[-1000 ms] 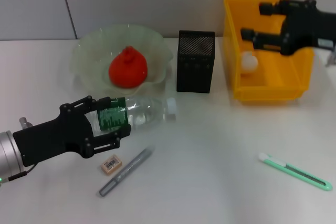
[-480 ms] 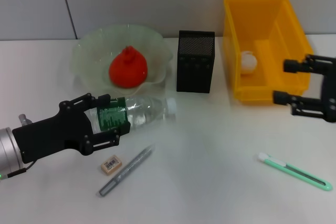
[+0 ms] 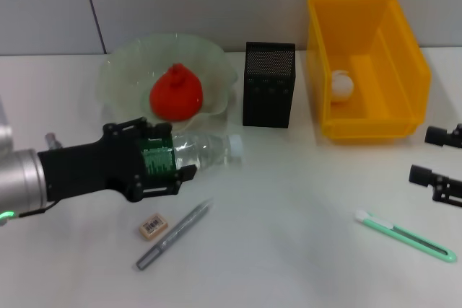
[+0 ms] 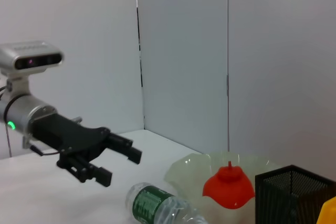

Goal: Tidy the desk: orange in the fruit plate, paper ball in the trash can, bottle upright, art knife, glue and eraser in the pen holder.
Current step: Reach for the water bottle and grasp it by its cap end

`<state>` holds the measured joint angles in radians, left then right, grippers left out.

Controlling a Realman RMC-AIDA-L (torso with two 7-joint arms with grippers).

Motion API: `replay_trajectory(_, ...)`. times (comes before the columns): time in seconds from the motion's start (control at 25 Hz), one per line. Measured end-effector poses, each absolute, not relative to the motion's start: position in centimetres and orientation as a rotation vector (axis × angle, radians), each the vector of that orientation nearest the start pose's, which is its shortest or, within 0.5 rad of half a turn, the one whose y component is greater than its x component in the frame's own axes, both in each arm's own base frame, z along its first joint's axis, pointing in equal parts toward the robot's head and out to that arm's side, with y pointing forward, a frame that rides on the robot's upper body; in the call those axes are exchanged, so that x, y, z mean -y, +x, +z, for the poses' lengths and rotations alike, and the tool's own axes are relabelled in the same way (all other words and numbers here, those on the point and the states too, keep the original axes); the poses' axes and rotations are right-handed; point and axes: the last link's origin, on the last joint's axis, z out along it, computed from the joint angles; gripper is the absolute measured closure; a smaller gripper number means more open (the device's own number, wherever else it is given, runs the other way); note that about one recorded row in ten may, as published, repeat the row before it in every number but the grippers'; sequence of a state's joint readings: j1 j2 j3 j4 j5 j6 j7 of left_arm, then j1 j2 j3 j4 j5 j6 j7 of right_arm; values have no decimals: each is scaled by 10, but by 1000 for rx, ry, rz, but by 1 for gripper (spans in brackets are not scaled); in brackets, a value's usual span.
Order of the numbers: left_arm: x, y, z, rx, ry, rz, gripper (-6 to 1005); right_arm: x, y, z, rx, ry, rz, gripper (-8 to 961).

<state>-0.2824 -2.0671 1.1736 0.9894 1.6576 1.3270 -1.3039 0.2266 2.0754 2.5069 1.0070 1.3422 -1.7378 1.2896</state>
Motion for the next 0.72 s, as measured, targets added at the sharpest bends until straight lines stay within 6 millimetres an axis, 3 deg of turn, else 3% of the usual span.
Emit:
replay_trajectory(0.24,-335,-224,1,212,-2722,-467,187,-256,315,66,-436,-2482,762,257)
replay_trajectory(0.36,-353,-204,-3,164,-2769,-350,187,-250,321,60,-462,-2473,776,258)
replay_trajectory(0.72,-376,-176,-21,41,-2814,-108,187,-235,333,60,-519,-2438,759,258)
